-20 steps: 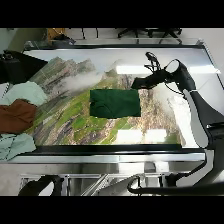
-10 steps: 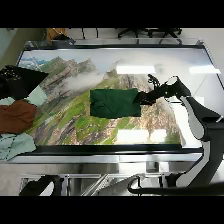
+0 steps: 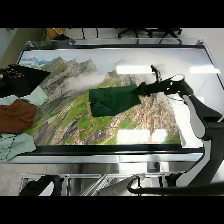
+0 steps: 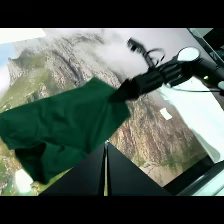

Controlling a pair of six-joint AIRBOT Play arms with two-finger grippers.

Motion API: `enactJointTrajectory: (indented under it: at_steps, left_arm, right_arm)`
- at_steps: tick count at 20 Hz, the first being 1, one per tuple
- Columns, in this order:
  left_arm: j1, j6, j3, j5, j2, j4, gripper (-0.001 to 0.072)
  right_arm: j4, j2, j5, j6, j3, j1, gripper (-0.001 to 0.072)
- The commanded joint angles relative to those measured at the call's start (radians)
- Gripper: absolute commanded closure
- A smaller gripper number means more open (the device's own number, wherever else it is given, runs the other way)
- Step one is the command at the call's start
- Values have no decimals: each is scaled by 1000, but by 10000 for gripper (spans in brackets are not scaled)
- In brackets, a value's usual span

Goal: Fold the shirts.

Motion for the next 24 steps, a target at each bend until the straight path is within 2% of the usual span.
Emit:
enactJointTrajectory:
  at_steps: [1, 7, 9, 11, 16, 18, 23, 24]
  left_arm:
    - [1, 2, 0, 0, -36, -4, 691]
    - [0, 16, 0, -24, -106, -5, 691]
    - [-1, 21, 0, -36, -113, -5, 691]
    - [-13, 40, 0, -36, -113, -4, 690]
    - [-74, 84, 0, -48, -113, -4, 691]
    - [-106, 103, 0, -47, -113, -4, 691]
    - [-180, 126, 0, -48, -113, -3, 691]
    - [-187, 126, 0, -49, -113, -3, 691]
  right_arm:
    - [231, 102, 13, 26, 127, -94, 696]
    - [106, 308, -130, 265, 206, -367, 695]
    - [-32, 349, -127, 353, 206, -450, 695]
    - [-257, 393, -105, 461, 206, -511, 695]
    - [-764, 490, 208, 745, 169, -549, 696]
    - [-941, 558, 281, 866, 106, -550, 696]
    - [-1182, 678, 397, 885, -133, -557, 682]
    - [-1224, 693, 423, 885, -198, -557, 550]
